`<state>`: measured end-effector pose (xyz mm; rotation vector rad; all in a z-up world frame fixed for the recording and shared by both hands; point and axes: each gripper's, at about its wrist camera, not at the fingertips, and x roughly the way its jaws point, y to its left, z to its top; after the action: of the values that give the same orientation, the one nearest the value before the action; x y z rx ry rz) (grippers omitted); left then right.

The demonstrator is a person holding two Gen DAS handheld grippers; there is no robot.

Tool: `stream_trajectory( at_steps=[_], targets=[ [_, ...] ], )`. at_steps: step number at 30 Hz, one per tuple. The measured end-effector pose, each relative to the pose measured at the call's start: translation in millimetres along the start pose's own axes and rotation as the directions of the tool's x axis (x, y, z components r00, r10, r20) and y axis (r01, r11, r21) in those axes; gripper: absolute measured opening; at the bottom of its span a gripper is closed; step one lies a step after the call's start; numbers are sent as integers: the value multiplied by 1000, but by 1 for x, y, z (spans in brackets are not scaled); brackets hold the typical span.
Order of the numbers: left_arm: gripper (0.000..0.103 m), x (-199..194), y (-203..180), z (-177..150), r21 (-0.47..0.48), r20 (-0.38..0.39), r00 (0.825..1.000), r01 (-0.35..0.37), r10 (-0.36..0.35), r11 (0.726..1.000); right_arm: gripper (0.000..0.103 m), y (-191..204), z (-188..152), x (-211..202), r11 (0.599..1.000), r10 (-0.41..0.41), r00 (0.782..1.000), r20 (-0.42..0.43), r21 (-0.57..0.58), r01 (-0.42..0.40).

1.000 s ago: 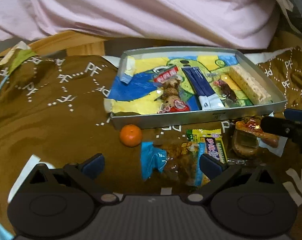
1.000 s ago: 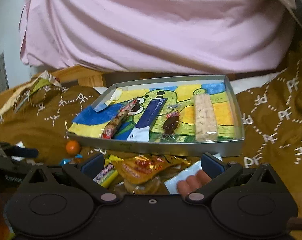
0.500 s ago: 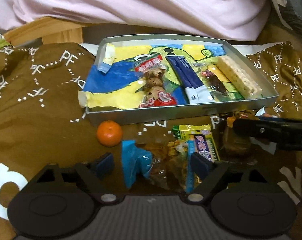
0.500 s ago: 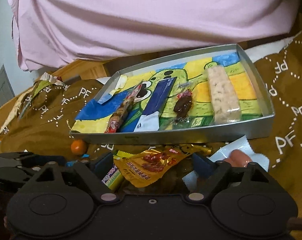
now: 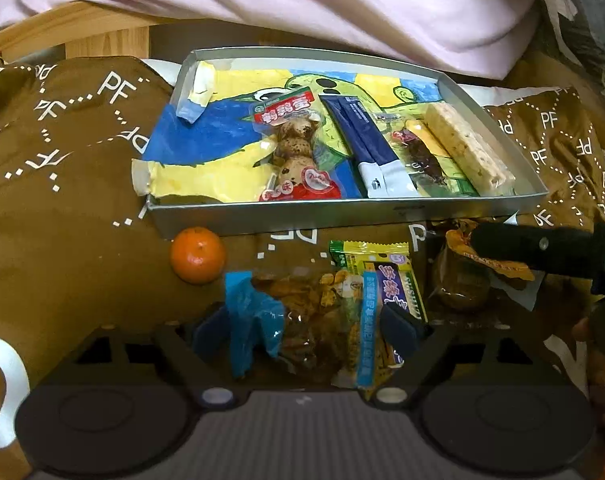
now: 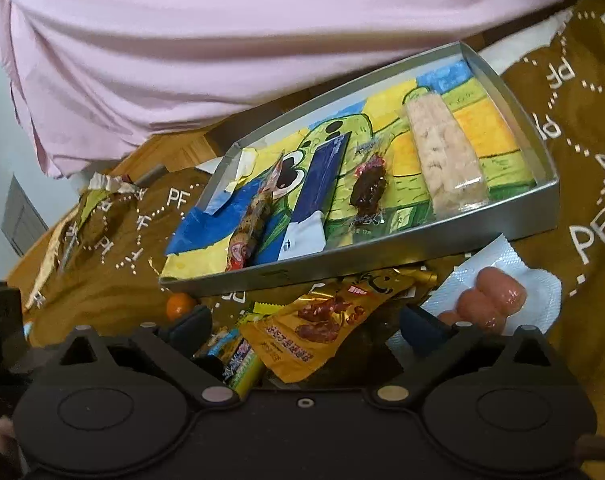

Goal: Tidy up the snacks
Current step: 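Grasp the clear spicy-snack packet with the left tool while the right tool grasps the gold packet, then carry the spicy-snack packet with the left tool while the right tool carries the gold packet into the tray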

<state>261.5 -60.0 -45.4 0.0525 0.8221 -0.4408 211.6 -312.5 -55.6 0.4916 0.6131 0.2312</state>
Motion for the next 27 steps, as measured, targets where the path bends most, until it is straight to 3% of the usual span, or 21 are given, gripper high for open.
stream_trajectory(
  at_steps=[5,8,11,12,18,19,27],
  targets=[
    [80,-2,-1,-1,-32,6,1000,-11,11,999,96,-2,2,0,999,-7,1000,4,36,7],
    [75,-4,-3,-1,-57,13,999,-29,30,998,85,-1,1,0,999,-42,999,1,20,42],
    [70,-5,-4,0,-73,10,999,-41,41,996,67,-2,1,1,997,-81,997,-13,9,82],
    [68,-5,-4,0,-76,10,999,-44,44,996,51,-3,1,2,996,-84,996,-20,9,84],
    [59,-11,-5,-2,-110,20,997,-69,71,992,40,-6,-3,1,997,-73,997,-29,12,74],
    [58,-13,-4,-4,-119,23,997,-72,75,990,30,-5,-3,-1,997,-82,996,-25,7,82],
    [54,-35,-12,-19,-163,51,993,-99,109,982,26,3,-6,-14,999,-53,998,-36,-16,52]
  ],
)
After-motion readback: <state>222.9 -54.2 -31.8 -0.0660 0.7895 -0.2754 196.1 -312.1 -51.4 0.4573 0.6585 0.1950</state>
